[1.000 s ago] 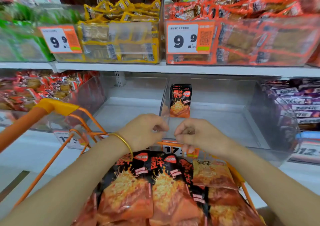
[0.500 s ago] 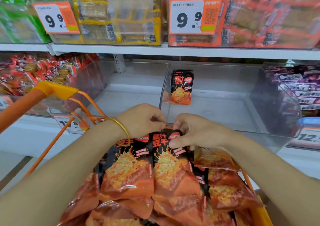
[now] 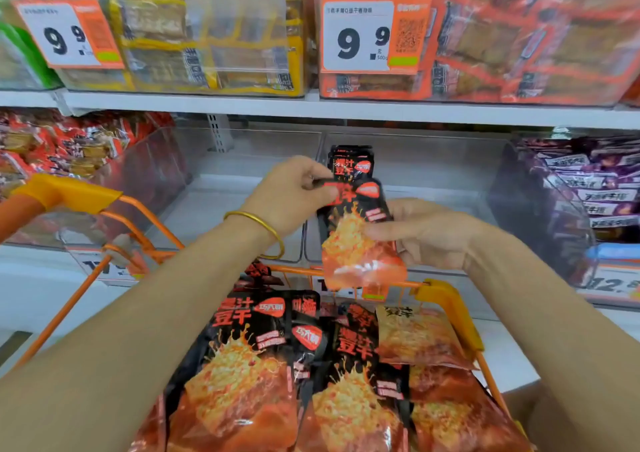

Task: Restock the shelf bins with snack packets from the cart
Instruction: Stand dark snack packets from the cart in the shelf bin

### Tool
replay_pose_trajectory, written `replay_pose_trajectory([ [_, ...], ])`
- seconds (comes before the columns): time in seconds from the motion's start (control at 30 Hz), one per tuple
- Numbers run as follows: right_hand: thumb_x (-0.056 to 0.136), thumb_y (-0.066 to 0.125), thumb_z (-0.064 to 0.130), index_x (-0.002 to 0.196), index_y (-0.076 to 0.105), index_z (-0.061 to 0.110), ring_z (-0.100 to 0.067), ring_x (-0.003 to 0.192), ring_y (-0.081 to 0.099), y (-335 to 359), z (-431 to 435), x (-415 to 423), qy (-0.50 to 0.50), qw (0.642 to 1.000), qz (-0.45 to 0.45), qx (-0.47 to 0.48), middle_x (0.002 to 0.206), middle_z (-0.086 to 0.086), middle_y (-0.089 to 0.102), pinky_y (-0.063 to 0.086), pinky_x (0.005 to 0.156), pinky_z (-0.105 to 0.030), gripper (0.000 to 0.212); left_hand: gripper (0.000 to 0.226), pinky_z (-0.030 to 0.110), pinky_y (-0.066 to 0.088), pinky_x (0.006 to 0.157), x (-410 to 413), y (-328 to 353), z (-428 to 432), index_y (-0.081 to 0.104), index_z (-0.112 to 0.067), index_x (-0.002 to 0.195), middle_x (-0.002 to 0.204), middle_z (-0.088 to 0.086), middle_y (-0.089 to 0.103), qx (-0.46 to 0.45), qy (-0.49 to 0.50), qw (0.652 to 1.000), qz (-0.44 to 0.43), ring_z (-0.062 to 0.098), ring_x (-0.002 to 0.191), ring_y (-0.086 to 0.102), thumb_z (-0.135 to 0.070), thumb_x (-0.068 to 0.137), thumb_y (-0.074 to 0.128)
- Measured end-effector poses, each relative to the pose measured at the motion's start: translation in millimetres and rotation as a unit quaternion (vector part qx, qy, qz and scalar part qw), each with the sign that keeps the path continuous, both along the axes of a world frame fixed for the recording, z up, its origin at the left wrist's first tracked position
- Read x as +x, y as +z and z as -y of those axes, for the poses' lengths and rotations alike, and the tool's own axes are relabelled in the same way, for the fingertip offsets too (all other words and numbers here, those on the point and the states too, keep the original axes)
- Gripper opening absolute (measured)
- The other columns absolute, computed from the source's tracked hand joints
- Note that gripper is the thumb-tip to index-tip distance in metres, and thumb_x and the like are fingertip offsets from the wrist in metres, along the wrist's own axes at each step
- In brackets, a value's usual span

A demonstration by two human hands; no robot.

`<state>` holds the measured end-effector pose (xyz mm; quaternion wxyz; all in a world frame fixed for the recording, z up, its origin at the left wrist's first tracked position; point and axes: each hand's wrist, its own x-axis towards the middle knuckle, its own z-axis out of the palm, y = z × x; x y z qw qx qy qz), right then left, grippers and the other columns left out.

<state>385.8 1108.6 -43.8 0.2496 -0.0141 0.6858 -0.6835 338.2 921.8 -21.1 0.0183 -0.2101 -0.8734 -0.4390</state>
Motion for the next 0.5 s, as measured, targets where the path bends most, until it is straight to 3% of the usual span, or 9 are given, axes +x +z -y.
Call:
replay_pose_trajectory([
  [0.13,0.082,0.067,0.011,0.099,0.06,0.018,-0.012,0.066,0.063,-13,-21,-46,-0.191,0.981,0.025,0.03,0.082,-0.001,0.067,0.055,0.056,-0.023,0.02,0.041,0.021,0.028,0.097,-18,-9,-2,0.05,-0.009,0.126,0.123,0.009,0.05,-0.108,0.059,0.984,-0.126,0.018,0.113,0.046,-0.018,0.087,0.061],
  [0.23,0.081,0.07,0.001,0.094,0.057,0.017,-0.013,0.063,0.062,-31,-21,-80,-0.265,0.96,0.022,0.093,0.078,0.0,0.065,0.052,0.047,-0.022,0.024,0.052,0.024,0.02,0.105,-29,-17,-5,0.039,-0.006,0.137,0.141,0.013,0.038,-0.202,0.018,0.972,-0.121,0.025,0.132,0.032,-0.019,0.089,0.057],
  [0.3,0.075,0.075,-0.001,0.091,0.058,0.016,-0.018,0.071,0.065,-44,-16,-104,-0.283,0.951,-0.014,0.124,0.084,-0.004,0.068,0.057,0.058,-0.029,0.029,0.056,0.022,0.015,0.107,-34,-22,-10,0.035,-0.007,0.14,0.148,0.014,0.03,-0.215,-0.011,0.97,-0.112,0.025,0.137,0.026,-0.016,0.089,0.056],
  [0.37,0.071,0.079,0.004,0.096,0.063,0.013,-0.025,0.091,0.066,-57,-11,-127,-0.277,0.929,-0.096,0.225,0.101,-0.008,0.069,0.055,0.08,-0.037,0.031,0.056,0.018,0.014,0.106,-37,-25,-13,0.035,-0.006,0.14,0.15,0.015,0.027,-0.202,-0.033,0.973,-0.105,0.023,0.139,0.024,-0.01,0.088,0.055],
  [0.4,0.071,0.08,0.01,0.102,0.065,0.012,-0.025,0.098,0.063,-61,-10,-137,-0.26,0.908,-0.136,0.298,0.107,-0.008,0.068,0.051,0.084,-0.034,0.035,0.053,0.017,0.016,0.104,-38,-27,-14,0.039,-0.003,0.137,0.148,0.016,0.03,-0.194,-0.042,0.974,-0.105,0.024,0.137,0.028,-0.004,0.086,0.054],
  [0.5,0.073,0.077,0.032,0.111,0.063,0.016,-0.026,0.105,0.06,-71,-9,-156,-0.234,0.839,-0.174,0.46,0.11,-0.005,0.066,0.046,0.08,-0.03,0.044,0.052,0.015,0.021,0.099,-41,-36,-12,0.042,0.003,0.131,0.144,0.016,0.033,-0.192,-0.063,0.974,-0.104,0.026,0.133,0.032,0.008,0.08,0.05],
])
